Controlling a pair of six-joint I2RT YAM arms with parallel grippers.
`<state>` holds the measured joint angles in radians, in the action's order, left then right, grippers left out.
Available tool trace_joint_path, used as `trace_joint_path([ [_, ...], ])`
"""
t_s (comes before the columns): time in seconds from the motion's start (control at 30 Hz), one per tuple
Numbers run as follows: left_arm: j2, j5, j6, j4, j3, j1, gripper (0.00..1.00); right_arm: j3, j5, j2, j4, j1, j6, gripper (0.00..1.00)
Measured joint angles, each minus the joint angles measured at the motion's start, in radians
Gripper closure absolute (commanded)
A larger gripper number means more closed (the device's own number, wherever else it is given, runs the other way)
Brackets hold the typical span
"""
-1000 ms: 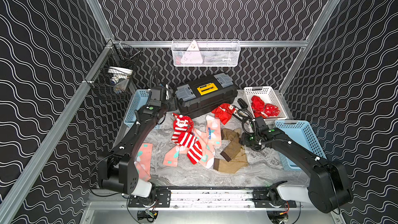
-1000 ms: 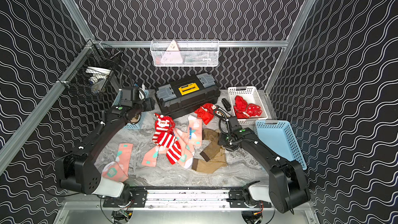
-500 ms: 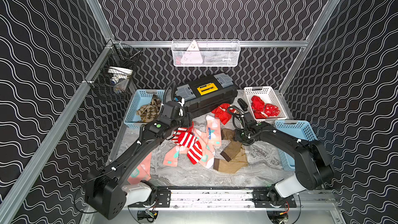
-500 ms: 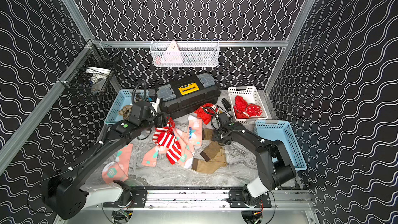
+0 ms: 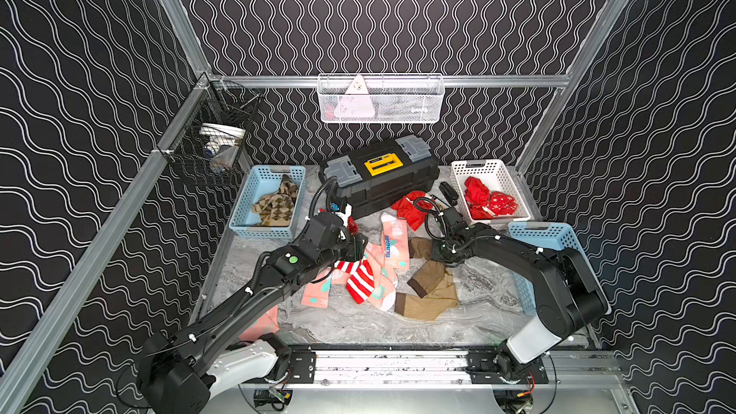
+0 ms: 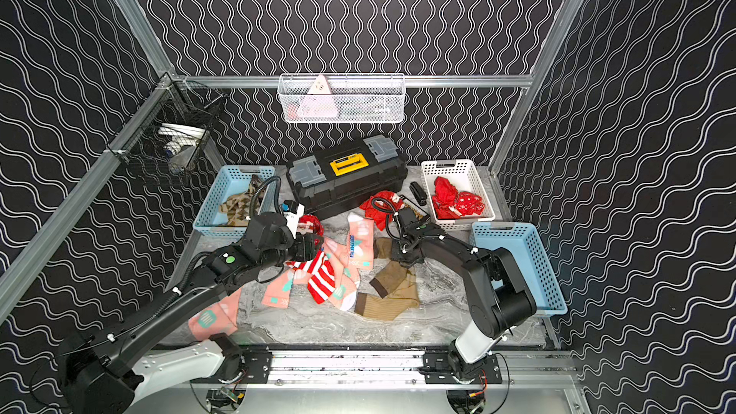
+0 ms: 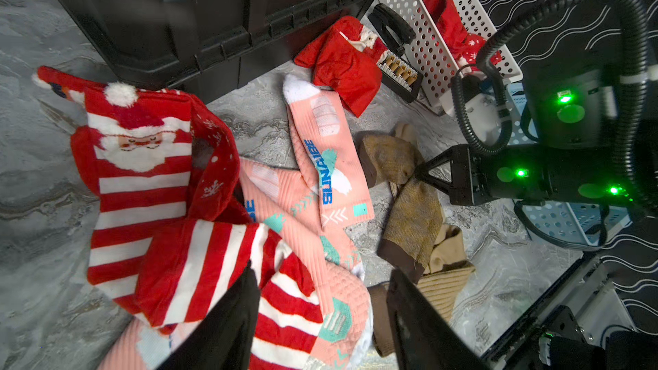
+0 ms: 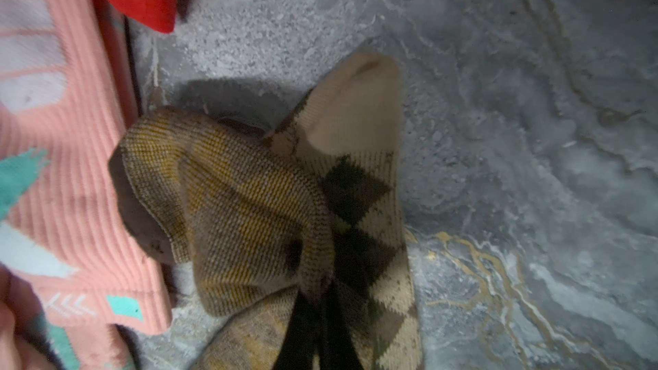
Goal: Sort the socks into the basket by color
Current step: Pick up the sock at the center of the board.
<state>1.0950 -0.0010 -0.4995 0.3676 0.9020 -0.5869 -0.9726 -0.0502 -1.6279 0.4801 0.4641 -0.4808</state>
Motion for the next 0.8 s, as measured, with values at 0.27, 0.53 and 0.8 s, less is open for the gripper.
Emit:
trace_joint_path([
  [0.27, 0.001, -0.014, -0.002, -0.017, -0.021, -0.074, 0.37, -0.005, 0.008, 0.132, 0.037, 0.026, 0.000, 1.00],
  [0.53, 0.026, -0.022, -0.002, -0.077, -0.047, -0.187, 0.36, 0.003, 0.080, 0.272, 0.070, 0.035, -0.023, 1.00],
  [0.8, 0.085, -0.043, 0.011, -0.193, -0.057, -0.335, 0.33, 0.003, 0.201, 0.379, 0.077, 0.045, -0.060, 1.00],
])
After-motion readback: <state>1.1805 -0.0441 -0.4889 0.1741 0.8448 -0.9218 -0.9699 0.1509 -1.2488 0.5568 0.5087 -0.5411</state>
